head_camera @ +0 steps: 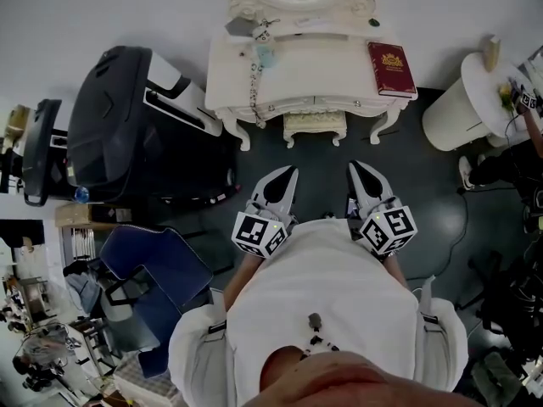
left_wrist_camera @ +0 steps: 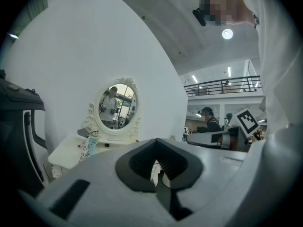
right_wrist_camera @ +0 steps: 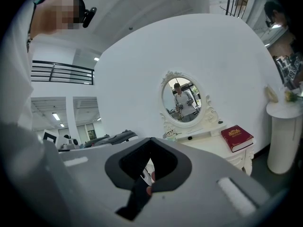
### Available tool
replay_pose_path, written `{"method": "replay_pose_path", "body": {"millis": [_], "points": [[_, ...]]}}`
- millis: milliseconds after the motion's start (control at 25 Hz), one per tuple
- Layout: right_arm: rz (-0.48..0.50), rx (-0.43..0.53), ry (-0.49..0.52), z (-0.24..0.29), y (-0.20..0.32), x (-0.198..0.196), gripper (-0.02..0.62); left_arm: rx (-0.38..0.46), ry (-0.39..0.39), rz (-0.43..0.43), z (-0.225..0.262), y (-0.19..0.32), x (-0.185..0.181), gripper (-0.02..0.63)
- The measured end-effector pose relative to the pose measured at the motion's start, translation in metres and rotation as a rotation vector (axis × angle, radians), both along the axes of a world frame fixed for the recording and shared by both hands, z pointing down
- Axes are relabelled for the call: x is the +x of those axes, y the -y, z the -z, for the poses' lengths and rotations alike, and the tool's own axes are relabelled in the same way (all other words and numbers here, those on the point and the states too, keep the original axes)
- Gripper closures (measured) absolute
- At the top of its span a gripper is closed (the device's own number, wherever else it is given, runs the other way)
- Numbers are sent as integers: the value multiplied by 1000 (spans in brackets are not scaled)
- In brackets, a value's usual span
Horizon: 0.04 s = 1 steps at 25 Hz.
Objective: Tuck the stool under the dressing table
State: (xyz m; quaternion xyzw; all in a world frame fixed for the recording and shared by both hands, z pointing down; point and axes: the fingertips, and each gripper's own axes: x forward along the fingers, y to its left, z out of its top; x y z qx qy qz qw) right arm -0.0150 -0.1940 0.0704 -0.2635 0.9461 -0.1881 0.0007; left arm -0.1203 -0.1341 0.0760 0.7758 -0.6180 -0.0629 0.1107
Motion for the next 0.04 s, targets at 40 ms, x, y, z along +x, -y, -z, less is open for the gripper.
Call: {"method": "replay_pose_path", "body": {"millis": [40], "points": [[3, 1, -1, 0, 0, 1, 589, 0, 0, 2, 0, 0, 0, 598]]}}
